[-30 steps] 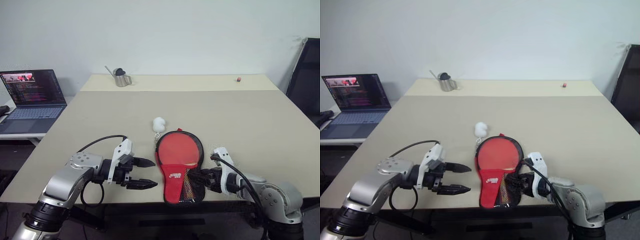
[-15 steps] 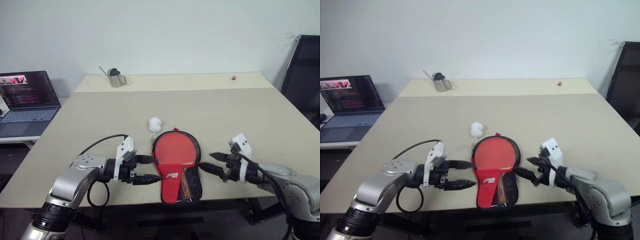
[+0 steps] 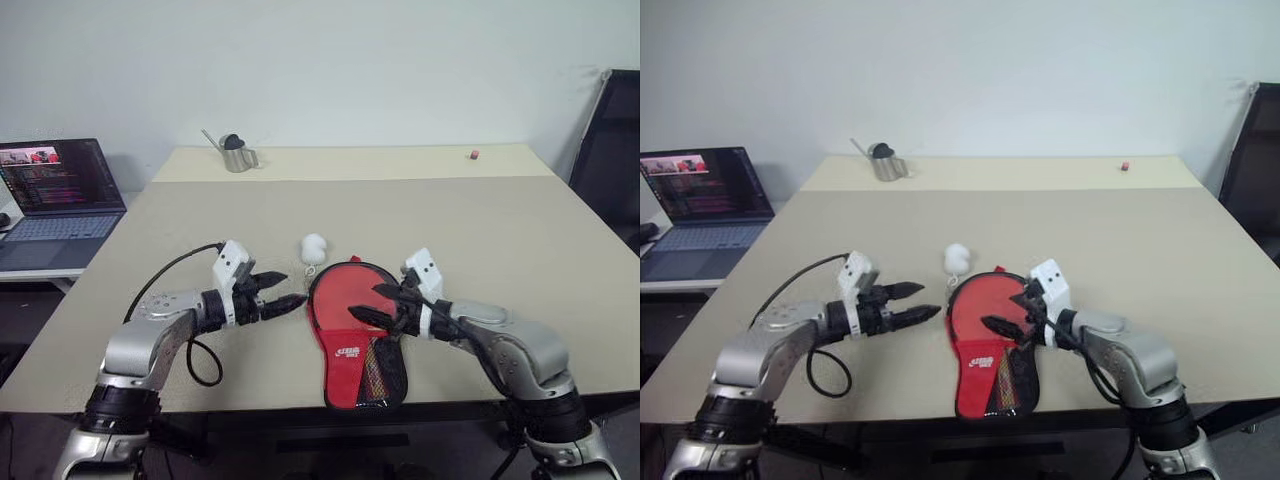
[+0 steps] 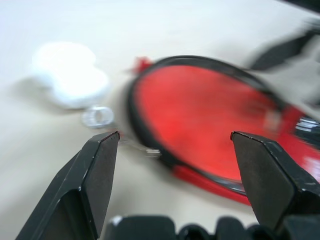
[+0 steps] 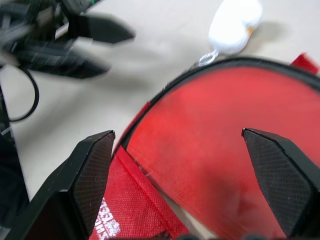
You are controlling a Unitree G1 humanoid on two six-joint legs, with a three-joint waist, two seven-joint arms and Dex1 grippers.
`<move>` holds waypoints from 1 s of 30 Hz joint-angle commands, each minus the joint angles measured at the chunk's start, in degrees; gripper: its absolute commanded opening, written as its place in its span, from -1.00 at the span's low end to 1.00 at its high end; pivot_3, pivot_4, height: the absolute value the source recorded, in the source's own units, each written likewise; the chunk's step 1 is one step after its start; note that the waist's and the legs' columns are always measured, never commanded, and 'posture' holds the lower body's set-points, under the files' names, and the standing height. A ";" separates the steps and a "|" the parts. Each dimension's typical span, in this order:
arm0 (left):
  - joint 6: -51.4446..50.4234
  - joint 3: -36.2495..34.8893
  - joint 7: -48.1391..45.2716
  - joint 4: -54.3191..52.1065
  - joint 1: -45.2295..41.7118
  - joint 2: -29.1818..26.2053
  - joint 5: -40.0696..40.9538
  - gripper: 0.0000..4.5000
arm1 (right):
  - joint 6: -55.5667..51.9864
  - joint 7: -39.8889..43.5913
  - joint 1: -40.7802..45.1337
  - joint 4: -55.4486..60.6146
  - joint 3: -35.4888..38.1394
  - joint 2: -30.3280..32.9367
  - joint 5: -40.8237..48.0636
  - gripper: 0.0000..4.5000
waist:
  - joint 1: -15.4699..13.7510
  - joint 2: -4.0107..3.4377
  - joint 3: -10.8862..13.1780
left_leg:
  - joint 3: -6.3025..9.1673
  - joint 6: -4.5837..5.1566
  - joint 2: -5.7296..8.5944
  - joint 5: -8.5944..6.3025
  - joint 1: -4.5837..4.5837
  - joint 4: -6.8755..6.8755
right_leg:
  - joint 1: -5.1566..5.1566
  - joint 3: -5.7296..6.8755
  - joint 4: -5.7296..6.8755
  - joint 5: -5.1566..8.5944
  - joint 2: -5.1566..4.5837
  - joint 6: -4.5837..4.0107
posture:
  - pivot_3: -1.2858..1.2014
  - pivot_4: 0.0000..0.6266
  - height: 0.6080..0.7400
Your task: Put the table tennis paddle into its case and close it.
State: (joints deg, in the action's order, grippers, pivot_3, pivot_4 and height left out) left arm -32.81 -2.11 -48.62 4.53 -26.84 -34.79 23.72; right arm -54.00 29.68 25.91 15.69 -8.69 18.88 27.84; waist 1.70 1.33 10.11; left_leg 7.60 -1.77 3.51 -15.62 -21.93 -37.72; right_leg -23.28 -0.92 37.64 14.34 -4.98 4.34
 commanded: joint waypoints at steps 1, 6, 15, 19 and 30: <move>4.49 -0.06 4.09 6.18 -4.64 1.14 -4.44 0.73 | 2.24 -0.77 -0.01 0.97 -0.55 -1.12 -0.98 0.99 | 0.00 0.00 0.00 | 0.00 0.00 0.00 0.00 0.00 0.00 | 0.00 0.01 0.00 0.00 0.00 0.00 | 0.03 -0.52 1.00; 10.61 1.38 6.64 21.59 -14.34 4.56 -9.59 0.99 | 2.93 -1.62 -0.53 0.33 -1.68 -2.84 -2.05 1.00 | -0.03 0.00 0.00 | 0.02 -0.02 0.04 0.01 0.00 -0.01 | -0.01 0.03 0.02 0.00 0.01 0.00 | 0.03 -0.52 1.00; 22.79 3.38 8.03 54.62 -33.52 12.76 -17.22 0.99 | 4.09 -1.88 -0.51 -0.39 -2.72 -4.16 -3.23 1.00 | -0.04 0.03 0.01 | 0.12 -0.04 0.55 0.00 -0.09 -0.08 | -0.07 0.03 0.01 0.00 -0.05 0.02 | 0.03 -0.52 1.00; 25.34 2.43 8.66 63.95 -38.49 14.84 -18.46 0.99 | 4.30 -2.09 -0.92 -0.05 -2.74 -4.51 -3.61 1.00 | 0.37 0.05 0.03 | 0.10 -0.04 0.63 0.00 -0.18 -0.08 | -0.21 -0.05 0.07 0.01 -0.10 0.05 | 0.03 -0.52 1.00; 25.66 3.26 15.41 72.23 -40.95 20.18 -25.29 0.99 | 4.46 -4.14 -2.02 0.61 -2.20 -6.30 -4.31 1.00 | 0.14 0.06 0.03 | 0.15 -0.03 0.70 0.00 -0.23 -0.13 | -0.28 -0.02 0.17 0.02 -0.14 0.07 | 0.03 -0.52 1.00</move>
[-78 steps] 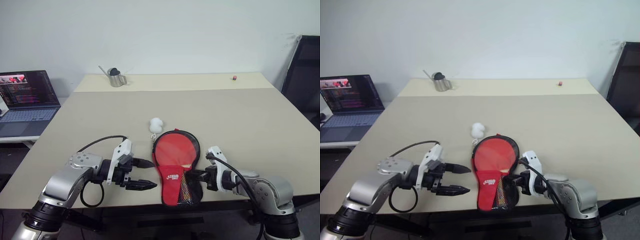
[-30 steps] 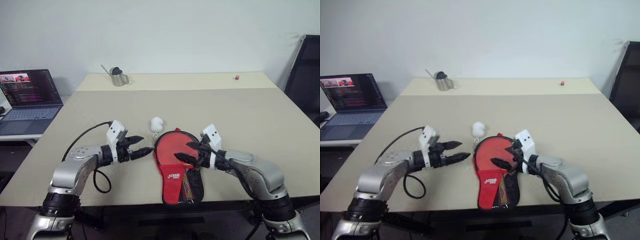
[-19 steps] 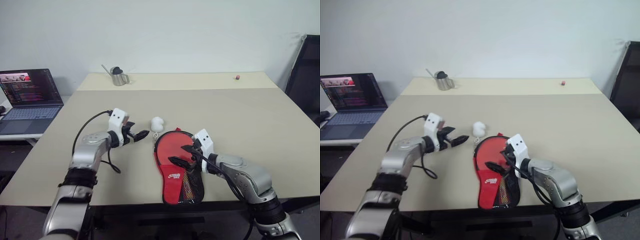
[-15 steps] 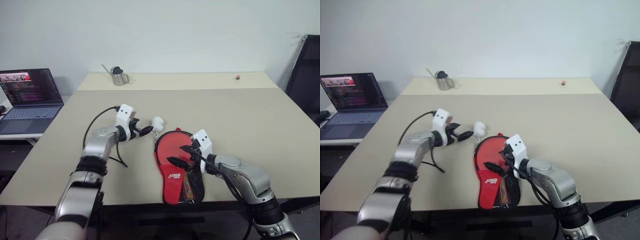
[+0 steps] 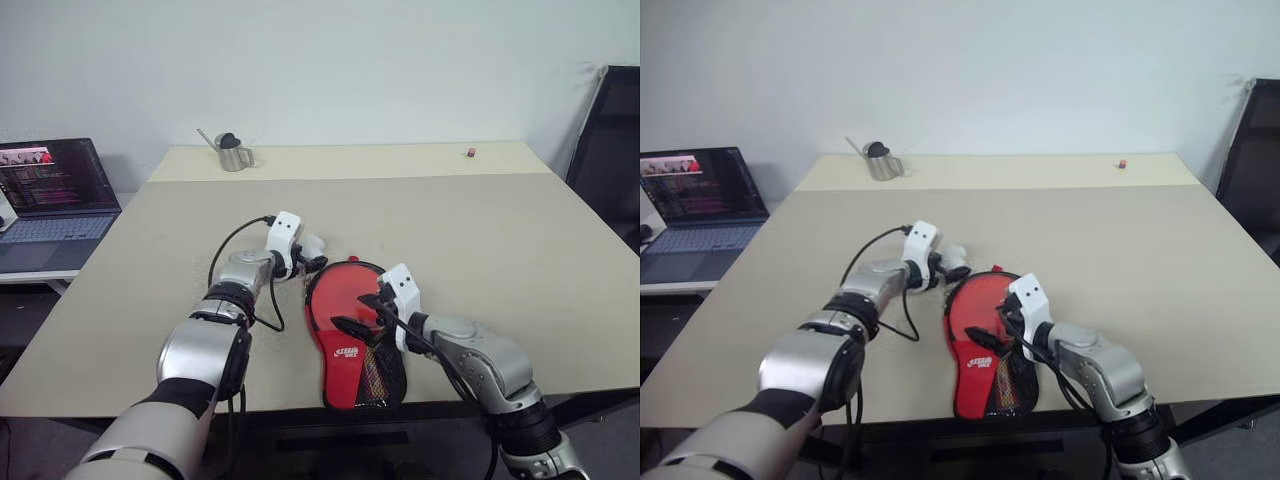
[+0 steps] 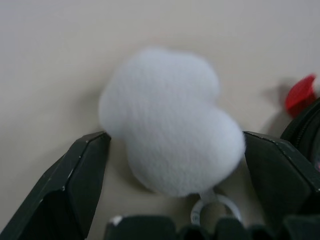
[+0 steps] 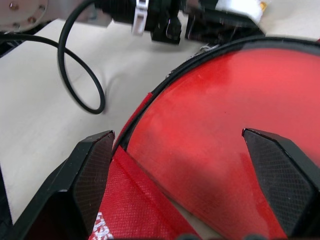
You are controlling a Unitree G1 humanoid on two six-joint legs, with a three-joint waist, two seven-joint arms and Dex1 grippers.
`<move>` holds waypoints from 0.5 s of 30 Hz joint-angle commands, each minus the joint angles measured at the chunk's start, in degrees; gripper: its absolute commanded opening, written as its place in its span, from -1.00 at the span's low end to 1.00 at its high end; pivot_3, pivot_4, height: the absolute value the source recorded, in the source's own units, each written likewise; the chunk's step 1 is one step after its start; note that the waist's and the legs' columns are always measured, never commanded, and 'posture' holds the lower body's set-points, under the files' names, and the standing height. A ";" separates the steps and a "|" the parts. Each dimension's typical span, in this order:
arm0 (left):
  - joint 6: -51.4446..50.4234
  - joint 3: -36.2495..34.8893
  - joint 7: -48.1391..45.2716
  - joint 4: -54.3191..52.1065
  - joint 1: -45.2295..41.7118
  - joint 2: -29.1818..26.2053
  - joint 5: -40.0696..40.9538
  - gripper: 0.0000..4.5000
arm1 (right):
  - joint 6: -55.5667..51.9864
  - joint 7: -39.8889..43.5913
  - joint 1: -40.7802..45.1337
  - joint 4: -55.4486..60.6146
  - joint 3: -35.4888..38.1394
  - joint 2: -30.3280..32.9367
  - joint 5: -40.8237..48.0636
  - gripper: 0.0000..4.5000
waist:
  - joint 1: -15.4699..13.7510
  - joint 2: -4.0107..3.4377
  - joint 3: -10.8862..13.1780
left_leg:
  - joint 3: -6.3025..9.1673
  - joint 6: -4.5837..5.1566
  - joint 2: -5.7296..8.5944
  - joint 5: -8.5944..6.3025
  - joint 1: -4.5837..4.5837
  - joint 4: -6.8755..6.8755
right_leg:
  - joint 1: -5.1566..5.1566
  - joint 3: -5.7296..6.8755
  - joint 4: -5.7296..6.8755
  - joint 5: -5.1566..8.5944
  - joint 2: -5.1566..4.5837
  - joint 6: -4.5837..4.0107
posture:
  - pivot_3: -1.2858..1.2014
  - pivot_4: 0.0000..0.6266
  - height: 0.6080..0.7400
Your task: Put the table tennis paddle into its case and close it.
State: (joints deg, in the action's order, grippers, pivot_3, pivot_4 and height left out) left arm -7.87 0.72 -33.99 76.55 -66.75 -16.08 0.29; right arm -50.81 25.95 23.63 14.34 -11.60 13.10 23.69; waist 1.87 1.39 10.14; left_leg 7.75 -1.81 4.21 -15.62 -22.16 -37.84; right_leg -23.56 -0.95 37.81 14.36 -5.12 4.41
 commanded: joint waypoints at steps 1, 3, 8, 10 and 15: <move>0.73 0.43 0.51 0.27 -0.92 1.94 -2.25 0.99 | 1.37 -0.66 0.24 1.98 0.75 -0.61 -0.24 1.00 | -0.04 0.00 0.00 | 0.00 0.00 0.00 0.00 0.01 0.00 | 0.01 0.00 0.01 0.00 0.00 0.00 | 0.03 -0.52 1.00; 0.86 0.15 0.68 0.28 -0.82 2.69 -2.77 0.99 | 1.54 -1.09 0.15 2.05 0.82 -0.74 -0.42 1.00 | -0.10 0.00 0.00 | 0.01 -0.01 0.01 0.00 0.01 -0.01 | 0.01 0.00 0.03 0.00 0.00 0.00 | 0.03 -0.52 1.00; 0.98 -0.47 0.90 0.29 -0.40 3.49 -3.62 0.44 | 1.00 -2.28 -0.34 2.07 1.09 -0.19 -1.12 1.00 | -0.24 0.03 -0.02 | 0.02 -0.01 0.06 0.01 0.01 -0.03 | 0.04 0.01 0.02 0.02 -0.06 0.04 | 0.03 -0.52 1.00; 1.05 -0.59 0.88 0.29 -0.12 3.47 -4.01 0.11 | 0.39 -2.70 -0.55 1.99 1.39 0.02 -1.16 1.00 | -0.24 0.03 -0.02 | 0.02 -0.01 0.07 0.01 0.01 -0.04 | 0.05 0.01 0.03 0.02 -0.06 0.04 | 0.03 -0.52 1.00; 1.20 -1.53 1.58 0.20 0.56 2.75 -4.47 -0.62 | -0.27 -3.25 -1.17 1.82 0.44 1.23 -2.61 1.00 | -0.21 0.03 -0.02 | 0.02 -0.01 0.06 0.01 0.04 -0.04 | 0.04 0.01 0.08 0.02 -0.06 0.04 | 0.03 -0.52 1.00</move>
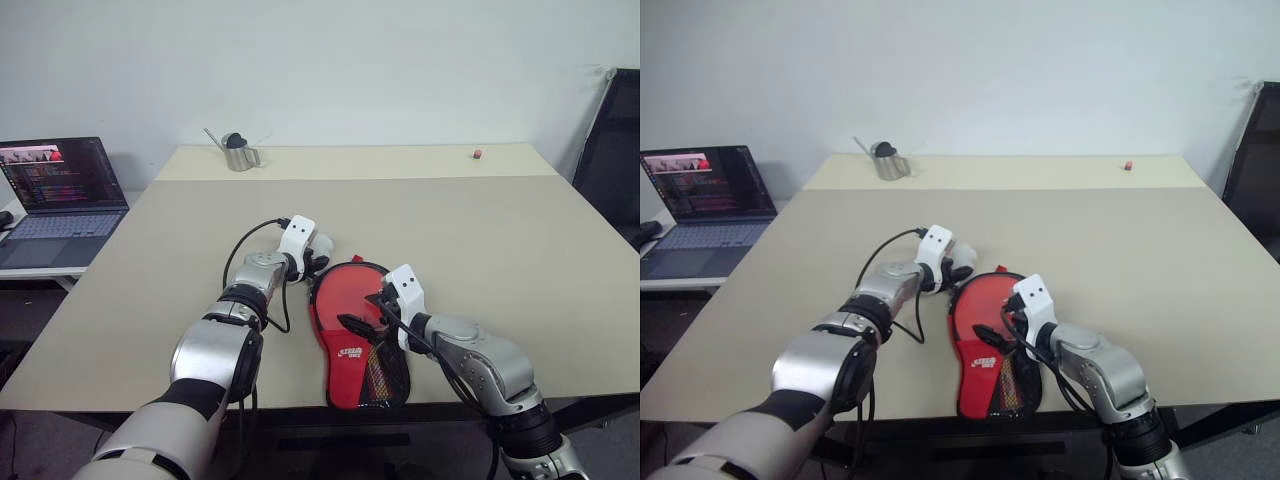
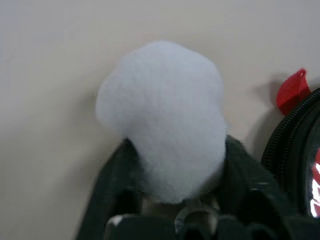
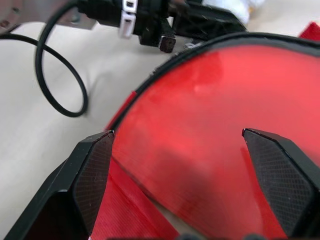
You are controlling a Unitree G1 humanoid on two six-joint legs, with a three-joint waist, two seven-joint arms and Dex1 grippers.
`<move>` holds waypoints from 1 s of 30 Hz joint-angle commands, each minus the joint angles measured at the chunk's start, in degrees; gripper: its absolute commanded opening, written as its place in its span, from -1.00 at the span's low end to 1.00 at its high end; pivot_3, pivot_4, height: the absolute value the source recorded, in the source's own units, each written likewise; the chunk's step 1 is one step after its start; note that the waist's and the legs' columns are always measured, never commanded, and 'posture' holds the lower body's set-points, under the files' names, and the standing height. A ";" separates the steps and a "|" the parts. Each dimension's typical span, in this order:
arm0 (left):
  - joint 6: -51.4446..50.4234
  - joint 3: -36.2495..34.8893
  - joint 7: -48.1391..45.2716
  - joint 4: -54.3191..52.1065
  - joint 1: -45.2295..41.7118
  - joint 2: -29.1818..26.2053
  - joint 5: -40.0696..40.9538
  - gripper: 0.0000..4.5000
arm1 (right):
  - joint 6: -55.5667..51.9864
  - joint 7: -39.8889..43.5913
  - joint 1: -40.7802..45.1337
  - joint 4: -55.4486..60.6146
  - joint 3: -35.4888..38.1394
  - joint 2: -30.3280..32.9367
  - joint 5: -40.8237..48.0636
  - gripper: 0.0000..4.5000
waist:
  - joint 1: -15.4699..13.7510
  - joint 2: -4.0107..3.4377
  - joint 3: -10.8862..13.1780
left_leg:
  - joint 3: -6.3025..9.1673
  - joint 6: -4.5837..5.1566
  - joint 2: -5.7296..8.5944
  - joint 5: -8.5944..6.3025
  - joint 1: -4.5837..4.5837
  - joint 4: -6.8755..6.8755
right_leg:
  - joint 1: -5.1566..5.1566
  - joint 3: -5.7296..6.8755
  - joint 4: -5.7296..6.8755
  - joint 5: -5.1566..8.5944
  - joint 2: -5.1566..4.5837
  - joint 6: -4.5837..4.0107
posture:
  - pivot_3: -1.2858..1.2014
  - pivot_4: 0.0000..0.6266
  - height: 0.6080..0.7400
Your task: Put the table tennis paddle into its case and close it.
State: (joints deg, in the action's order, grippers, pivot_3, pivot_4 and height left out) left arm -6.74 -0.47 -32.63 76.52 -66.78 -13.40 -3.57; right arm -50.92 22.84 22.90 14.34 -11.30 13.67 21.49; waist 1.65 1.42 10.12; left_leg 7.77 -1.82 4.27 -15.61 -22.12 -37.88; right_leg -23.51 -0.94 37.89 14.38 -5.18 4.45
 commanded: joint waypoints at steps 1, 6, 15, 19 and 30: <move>0.16 -0.48 0.17 0.19 0.75 -0.24 -0.63 -0.77 | -0.80 -0.12 -0.60 1.92 -0.20 0.88 -0.46 1.00 | 0.02 0.00 0.00 | 0.00 0.00 0.00 0.00 0.00 0.00 | 0.00 0.00 0.01 0.00 0.00 0.00 | 0.03 -0.52 1.00; 0.78 -0.60 -0.31 -0.13 1.76 -1.77 -1.00 -0.93 | -0.89 -0.23 -1.45 0.99 -2.50 1.69 -1.88 1.00 | 0.15 0.02 -0.02 | -0.01 0.00 -0.01 0.00 0.11 0.00 | 0.09 -0.01 0.03 0.00 0.00 0.00 | 0.03 -0.52 1.00; 1.93 0.58 -1.95 -0.69 3.11 -4.49 -2.37 -0.93 | -2.17 0.30 -2.10 -3.44 -6.67 1.27 -4.45 1.00 | 0.85 0.13 -0.23 | -0.03 0.01 -0.03 0.00 0.32 0.01 | 0.24 -0.03 0.05 0.01 0.03 0.01 | 0.03 -0.52 1.00; 4.93 3.91 -1.31 -0.39 2.70 -4.37 -6.00 -0.93 | -2.47 0.05 -2.33 -4.48 -6.65 0.46 -5.25 1.00 | 1.09 0.30 -0.58 | -0.03 0.01 -0.04 -0.01 0.40 0.01 | 0.30 -0.03 0.07 0.01 0.04 0.01 | 0.03 -0.52 1.00; 13.00 10.65 7.57 1.20 -3.17 0.06 -15.05 -0.93 | -7.41 -2.10 -7.31 1.22 -7.76 -0.52 -4.84 1.00 | 0.31 0.32 -0.83 | 0.03 0.02 -0.02 -0.01 0.40 0.01 | 0.35 0.01 0.08 0.01 0.04 0.02 | 0.03 -0.52 1.00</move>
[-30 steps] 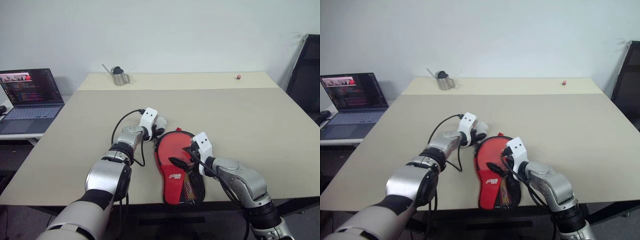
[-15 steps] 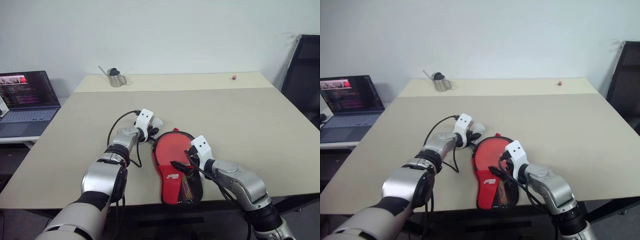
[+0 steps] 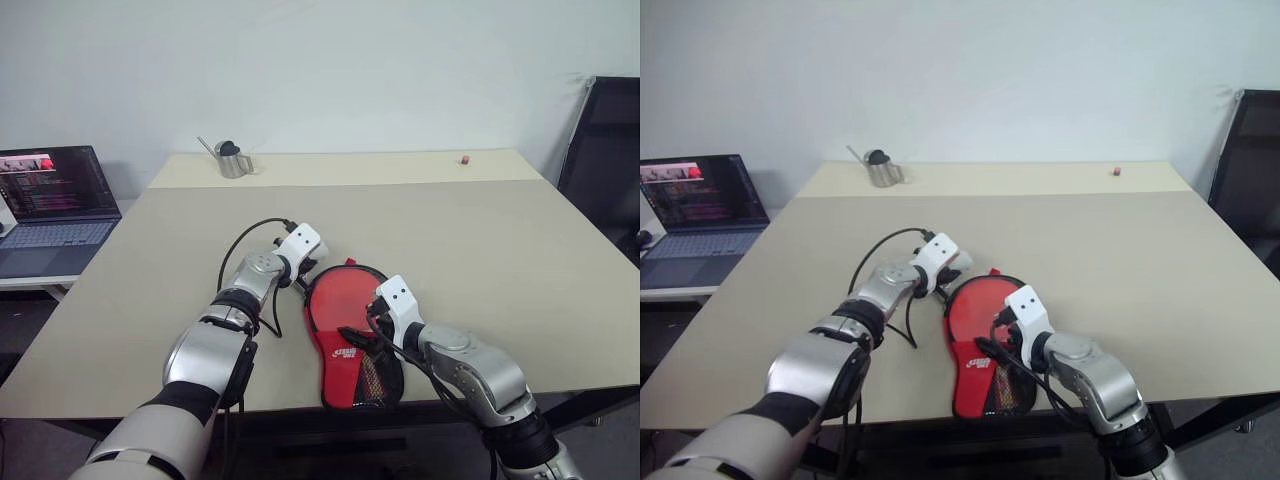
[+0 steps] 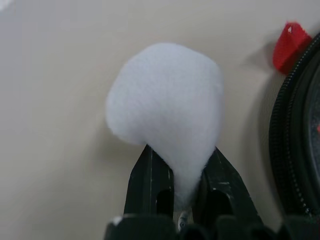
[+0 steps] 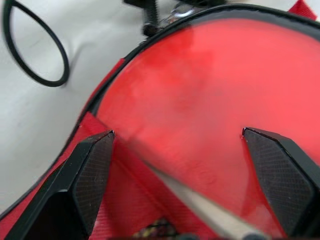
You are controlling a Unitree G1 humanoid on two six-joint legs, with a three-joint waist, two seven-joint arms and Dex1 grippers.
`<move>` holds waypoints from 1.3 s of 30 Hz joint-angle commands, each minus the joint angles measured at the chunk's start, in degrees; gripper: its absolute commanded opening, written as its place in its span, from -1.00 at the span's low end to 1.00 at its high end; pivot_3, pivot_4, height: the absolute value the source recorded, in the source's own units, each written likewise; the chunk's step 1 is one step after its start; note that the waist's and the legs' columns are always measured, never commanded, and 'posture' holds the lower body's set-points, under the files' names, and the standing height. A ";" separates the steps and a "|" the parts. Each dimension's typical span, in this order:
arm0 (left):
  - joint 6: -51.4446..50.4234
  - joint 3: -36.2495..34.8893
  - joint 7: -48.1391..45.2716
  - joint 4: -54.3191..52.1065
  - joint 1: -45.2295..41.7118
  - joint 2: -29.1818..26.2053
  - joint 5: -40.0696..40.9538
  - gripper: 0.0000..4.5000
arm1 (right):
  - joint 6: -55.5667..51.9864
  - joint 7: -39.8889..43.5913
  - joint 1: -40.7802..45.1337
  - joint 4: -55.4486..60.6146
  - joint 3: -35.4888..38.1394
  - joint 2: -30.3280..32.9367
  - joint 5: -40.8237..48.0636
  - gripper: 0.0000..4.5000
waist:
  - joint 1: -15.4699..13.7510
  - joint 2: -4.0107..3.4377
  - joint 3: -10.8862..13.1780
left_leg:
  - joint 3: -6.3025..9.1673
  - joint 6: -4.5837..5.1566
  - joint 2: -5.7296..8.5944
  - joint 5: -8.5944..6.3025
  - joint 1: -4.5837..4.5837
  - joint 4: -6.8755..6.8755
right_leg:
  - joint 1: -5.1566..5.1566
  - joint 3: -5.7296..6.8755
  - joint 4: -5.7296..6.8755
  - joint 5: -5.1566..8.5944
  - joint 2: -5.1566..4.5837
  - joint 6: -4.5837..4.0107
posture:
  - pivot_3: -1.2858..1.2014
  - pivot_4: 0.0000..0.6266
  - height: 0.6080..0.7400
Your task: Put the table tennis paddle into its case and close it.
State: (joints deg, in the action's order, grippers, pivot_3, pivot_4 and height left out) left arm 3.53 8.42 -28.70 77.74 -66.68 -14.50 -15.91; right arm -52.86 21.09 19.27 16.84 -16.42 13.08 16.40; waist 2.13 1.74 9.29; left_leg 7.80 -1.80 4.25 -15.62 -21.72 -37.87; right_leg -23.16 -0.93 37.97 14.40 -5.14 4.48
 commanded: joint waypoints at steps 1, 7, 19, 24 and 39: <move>3.00 2.19 4.61 0.14 -3.67 1.71 -3.49 -0.93 | -5.88 -0.47 -4.32 -0.62 -2.80 0.24 0.25 1.00 | -0.31 0.01 -0.01 | 0.00 0.00 0.01 0.00 0.00 0.00 | 0.00 0.00 0.00 0.00 0.00 0.01 | 0.03 -0.52 1.00; 3.79 3.53 7.49 0.78 -4.51 3.31 -6.42 -0.93 | -8.56 -2.30 -7.34 3.04 -2.61 -0.01 0.36 1.00 | -0.33 0.02 -0.01 | 0.00 0.00 0.01 0.00 -0.01 0.00 | 0.01 0.01 -0.01 0.09 -0.01 0.15 | 0.03 -0.52 1.00; 7.05 9.92 14.13 1.42 -6.92 6.25 -14.83 -0.93 | -12.71 -6.95 -12.69 9.32 -2.37 -2.24 0.93 1.00 | -0.46 0.04 -0.04 | 0.03 0.00 0.01 0.00 -0.02 0.00 | 0.03 0.04 -0.03 0.15 -0.01 0.26 | 0.03 -0.52 1.00; 8.31 11.99 17.17 1.67 -9.16 7.53 -17.54 -0.93 | -14.58 -9.63 -15.80 12.57 -3.32 -4.45 1.18 1.00 | -0.47 0.04 -0.04 | 0.03 0.00 0.01 0.00 -0.04 0.01 | 0.02 0.04 -0.06 0.17 -0.01 0.30 | 0.03 -0.52 1.00; 15.86 24.00 24.96 2.20 -13.99 17.09 -29.42 -0.93 | -16.94 -16.31 -21.68 17.36 -4.18 -9.83 1.20 1.00 | -0.62 0.04 -0.04 | -0.01 0.00 0.06 -0.13 -0.21 0.06 | -0.01 0.03 -0.32 0.20 -0.07 0.32 | 0.03 -0.52 1.00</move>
State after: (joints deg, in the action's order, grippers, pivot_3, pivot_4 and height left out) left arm 17.09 31.57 -5.72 81.62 -77.56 1.46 -44.50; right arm -63.30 4.67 1.47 38.20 -17.35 2.93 16.54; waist 1.51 1.77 9.26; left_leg 7.79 -1.80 4.30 -15.77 -21.93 -37.81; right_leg -23.16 -0.90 37.64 14.60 -5.21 4.81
